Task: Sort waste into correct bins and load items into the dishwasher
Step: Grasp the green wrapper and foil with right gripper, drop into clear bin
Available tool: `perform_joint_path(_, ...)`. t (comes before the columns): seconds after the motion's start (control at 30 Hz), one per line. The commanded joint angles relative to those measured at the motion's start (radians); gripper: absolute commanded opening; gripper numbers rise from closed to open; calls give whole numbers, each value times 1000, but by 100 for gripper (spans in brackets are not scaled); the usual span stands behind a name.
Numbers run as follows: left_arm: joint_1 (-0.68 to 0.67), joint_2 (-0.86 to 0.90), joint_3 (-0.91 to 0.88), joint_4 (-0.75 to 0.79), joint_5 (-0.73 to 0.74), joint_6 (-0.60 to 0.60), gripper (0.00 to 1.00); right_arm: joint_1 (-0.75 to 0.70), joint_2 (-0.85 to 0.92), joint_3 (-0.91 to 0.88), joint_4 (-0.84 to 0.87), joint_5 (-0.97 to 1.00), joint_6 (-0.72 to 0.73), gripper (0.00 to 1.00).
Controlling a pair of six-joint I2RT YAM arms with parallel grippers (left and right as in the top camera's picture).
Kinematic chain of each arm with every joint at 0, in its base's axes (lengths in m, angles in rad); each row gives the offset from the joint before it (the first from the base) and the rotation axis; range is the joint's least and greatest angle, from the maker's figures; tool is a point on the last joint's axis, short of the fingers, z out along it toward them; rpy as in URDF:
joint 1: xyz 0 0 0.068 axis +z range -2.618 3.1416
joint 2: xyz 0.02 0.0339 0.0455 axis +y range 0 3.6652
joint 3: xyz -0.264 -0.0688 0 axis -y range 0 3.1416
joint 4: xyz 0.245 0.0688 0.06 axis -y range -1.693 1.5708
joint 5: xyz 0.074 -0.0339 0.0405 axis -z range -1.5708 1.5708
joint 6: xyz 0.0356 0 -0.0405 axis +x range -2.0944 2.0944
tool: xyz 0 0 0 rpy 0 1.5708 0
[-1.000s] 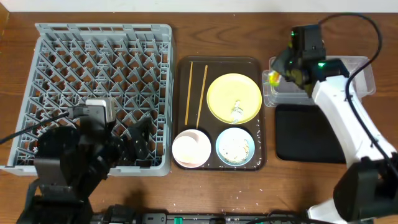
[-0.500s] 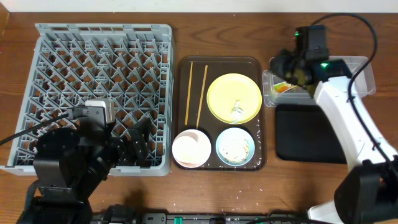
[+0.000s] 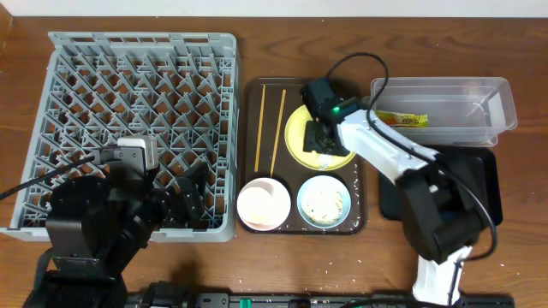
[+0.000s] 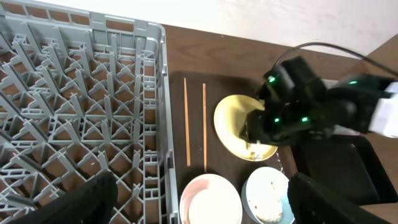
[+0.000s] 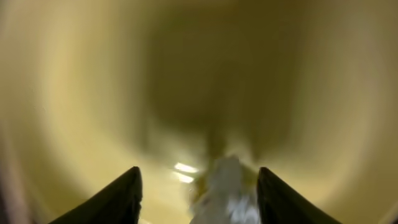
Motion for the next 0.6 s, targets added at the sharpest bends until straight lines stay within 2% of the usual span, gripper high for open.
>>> perform_joint_path(0.0, 6, -4, 13, 0, 12, 0, 89, -19, 12, 0, 16, 13, 62, 1)
perform_joint_path(0.2, 6, -4, 13, 0, 12, 0, 89, -113, -108, 16, 27, -63, 43, 1)
perform_joint_path(0.43, 6, -4, 13, 0, 12, 0, 89, -320, -303, 16, 53, -102, 54, 1)
perform_joint_path(0.57, 6, -4, 13, 0, 12, 0, 89, -426, -325, 16, 64, -98, 54, 1)
